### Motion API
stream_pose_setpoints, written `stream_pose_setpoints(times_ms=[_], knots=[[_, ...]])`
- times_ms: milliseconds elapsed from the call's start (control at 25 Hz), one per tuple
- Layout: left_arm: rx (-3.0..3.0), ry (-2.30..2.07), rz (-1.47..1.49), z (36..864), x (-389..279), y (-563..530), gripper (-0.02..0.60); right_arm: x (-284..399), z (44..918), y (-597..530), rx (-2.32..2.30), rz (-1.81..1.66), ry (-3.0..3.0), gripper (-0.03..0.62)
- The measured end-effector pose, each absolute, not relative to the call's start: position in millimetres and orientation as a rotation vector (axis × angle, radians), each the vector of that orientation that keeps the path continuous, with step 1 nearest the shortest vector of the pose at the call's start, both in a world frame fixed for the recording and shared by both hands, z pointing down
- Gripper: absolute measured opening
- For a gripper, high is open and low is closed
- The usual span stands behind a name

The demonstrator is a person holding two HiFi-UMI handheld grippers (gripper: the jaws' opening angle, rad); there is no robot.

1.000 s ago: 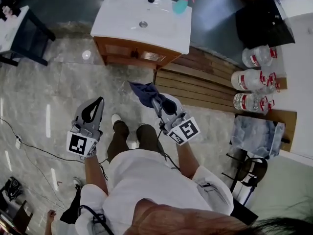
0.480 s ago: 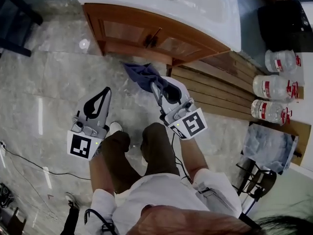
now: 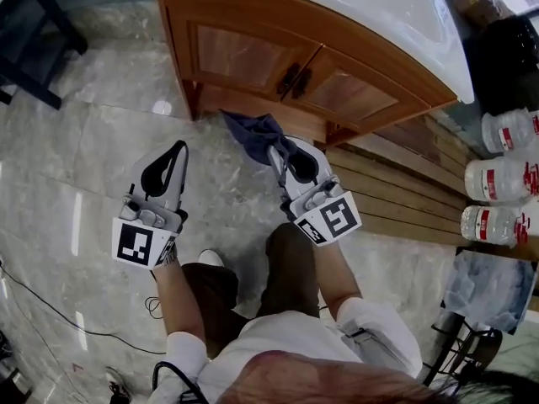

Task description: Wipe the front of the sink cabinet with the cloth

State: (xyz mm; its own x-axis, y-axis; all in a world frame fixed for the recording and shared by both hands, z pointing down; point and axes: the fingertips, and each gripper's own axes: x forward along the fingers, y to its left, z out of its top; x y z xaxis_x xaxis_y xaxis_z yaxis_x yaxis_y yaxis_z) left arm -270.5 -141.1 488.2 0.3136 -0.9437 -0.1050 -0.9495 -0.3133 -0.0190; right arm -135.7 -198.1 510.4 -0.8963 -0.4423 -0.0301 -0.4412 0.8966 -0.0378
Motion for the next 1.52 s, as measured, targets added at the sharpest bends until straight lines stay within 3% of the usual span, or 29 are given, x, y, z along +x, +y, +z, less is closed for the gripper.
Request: stream_pose_setpoints(times_ms=[480,1040,1520], knots=[[-2.392,1.873,0.014,495.6,-270.3,-118.7,0.001,-140.3,493.6,-197.5,-0.664,0.015,2.967,0.064],[-2.277,1.954,0.095,485.3,-277.2,-92.4,0.001,-311.4,396.1,-280.8,-0.781,0.102,2.859,0.064],[-2.273,1.963,0.073,489.1,-279.7,-91.1,0.002,-350.1,388.6,-334.2,-0.968,0.142,2.858,0.064]])
